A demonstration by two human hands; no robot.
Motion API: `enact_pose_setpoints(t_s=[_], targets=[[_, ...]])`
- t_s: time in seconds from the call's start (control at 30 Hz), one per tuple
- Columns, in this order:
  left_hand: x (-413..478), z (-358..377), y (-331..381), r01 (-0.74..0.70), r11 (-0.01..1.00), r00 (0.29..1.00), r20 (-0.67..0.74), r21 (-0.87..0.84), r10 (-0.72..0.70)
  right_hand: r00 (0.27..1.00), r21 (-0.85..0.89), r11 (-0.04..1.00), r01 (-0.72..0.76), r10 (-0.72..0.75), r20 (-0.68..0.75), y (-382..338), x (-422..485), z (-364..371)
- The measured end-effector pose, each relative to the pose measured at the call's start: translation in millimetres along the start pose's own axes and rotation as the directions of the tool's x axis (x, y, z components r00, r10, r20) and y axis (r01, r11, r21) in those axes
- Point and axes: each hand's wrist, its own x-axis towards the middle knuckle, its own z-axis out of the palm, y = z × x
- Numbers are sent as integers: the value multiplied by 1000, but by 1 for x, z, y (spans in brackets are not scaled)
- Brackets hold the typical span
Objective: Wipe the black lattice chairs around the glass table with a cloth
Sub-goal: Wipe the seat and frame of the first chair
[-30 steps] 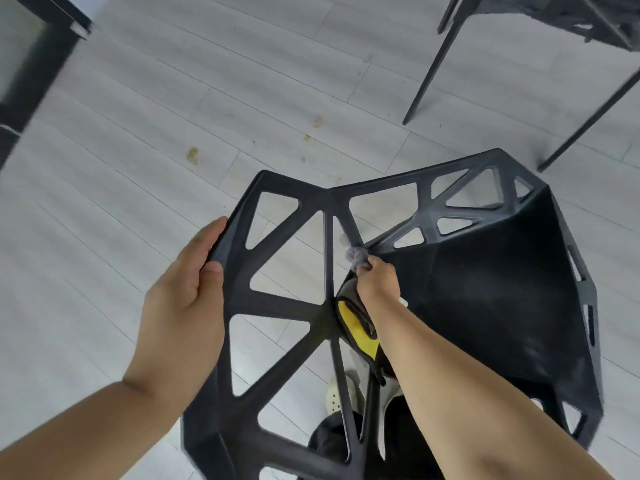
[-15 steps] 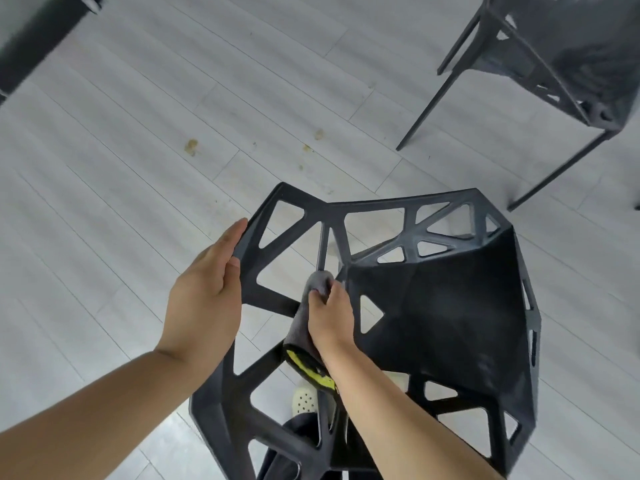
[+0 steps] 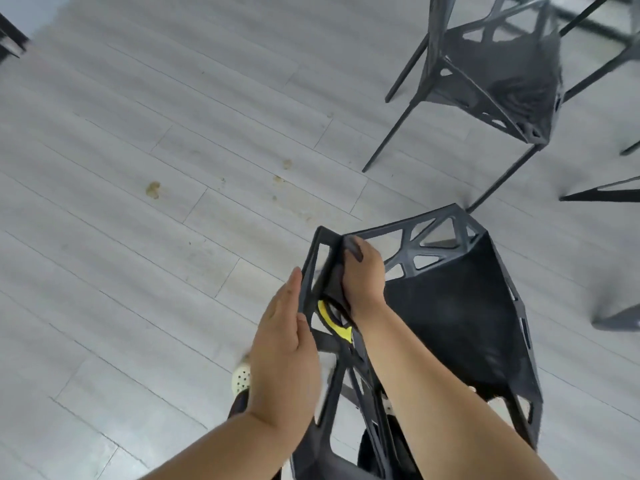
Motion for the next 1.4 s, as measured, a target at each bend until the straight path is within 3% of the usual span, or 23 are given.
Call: enact_pose_setpoints(t_s=[0.1,0.2,0.3,0.37,0.43,0.5,0.6,0.73,0.8,0.9,1.07,1.17,1.23,1.33,1.4], targets=[[1,-7,-6,-69,997,997,39,-38,70,992,150,987,-62,78,-101,2,-26,9],[4,-11,-9,-92,994,990,104,-55,97,981,314,949,-13,74,-182,-4,-45,12],[8,-19,-13,-138,990,961,238,-41,144,992,226,971,83,-60,-109,-17,-52,12],[8,-27,-15,-161,986,929,330,-44,167,995,157,985,70,-59,-79,-21,-48,16],[17,-36,-8,-94,990,917,379,-106,128,994,149,988,30,-13,-110,-21,-42,19],[42,-40,6,-69,987,941,319,-142,111,991,127,992,25,-8,-130,-20,-36,19],[102,-29,32,-149,984,952,256,-95,169,992,127,992,28,-11,-126,-17,-23,18],[165,6,62,-297,934,856,489,198,168,993,63,998,28,-20,-120,-10,0,20],[184,26,70,-399,855,763,638,332,108,994,-51,999,-18,12,-109,-5,16,18],[199,51,75,-465,762,665,746,451,-35,987,-52,997,-59,50,-155,4,40,14],[227,84,74,-383,724,689,700,574,-190,891,-256,934,250,-325,-316,37,62,20],[237,103,65,-277,752,680,675,598,-287,847,-289,906,308,-400,-350,50,76,13],[243,117,60,-215,784,697,654,582,-295,847,-221,933,285,-353,-397,55,89,4],[252,137,52,-216,764,766,590,608,-254,885,14,992,126,-106,-453,65,124,-22],[257,151,46,-244,757,732,627,606,-267,893,-19,995,96,-95,-439,71,148,-44]])
